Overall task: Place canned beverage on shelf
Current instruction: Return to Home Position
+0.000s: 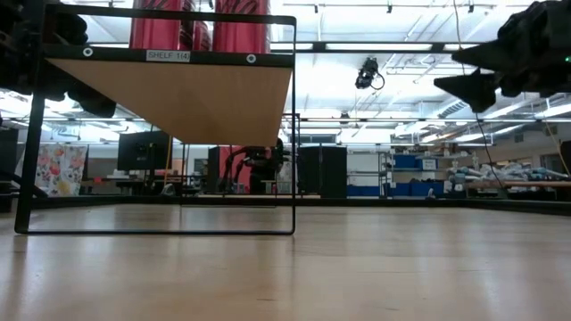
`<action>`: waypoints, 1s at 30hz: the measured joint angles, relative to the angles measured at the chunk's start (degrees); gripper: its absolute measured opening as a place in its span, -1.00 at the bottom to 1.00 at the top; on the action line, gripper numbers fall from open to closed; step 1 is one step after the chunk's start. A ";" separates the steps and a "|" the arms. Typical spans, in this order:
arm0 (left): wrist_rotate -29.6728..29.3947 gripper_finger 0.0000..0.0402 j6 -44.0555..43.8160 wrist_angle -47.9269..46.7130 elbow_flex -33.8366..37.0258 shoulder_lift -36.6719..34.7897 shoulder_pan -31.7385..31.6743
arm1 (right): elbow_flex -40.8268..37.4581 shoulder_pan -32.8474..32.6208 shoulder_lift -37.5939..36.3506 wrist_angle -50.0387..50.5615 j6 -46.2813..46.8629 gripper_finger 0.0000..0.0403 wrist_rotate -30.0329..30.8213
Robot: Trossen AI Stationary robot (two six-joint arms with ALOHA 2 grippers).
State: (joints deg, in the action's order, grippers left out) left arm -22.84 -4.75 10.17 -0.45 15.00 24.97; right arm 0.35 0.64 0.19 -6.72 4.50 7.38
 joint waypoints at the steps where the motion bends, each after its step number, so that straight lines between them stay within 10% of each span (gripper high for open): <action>1: 0.00 -0.40 0.08 -0.07 0.00 0.00 0.00 | 0.04 0.00 0.14 0.64 0.06 0.75 0.72; 14: -0.04 -0.40 5.60 -0.12 0.02 0.00 0.00 | 0.08 0.00 0.54 -0.13 -13.63 0.75 19.96; 30: -0.06 -0.40 5.53 -0.16 0.04 0.00 0.00 | 0.08 0.00 0.54 -0.54 -18.19 0.75 19.62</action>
State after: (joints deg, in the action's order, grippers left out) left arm -22.90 0.78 10.01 -0.40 15.00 24.97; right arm 0.43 0.64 0.73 -7.26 -13.69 27.00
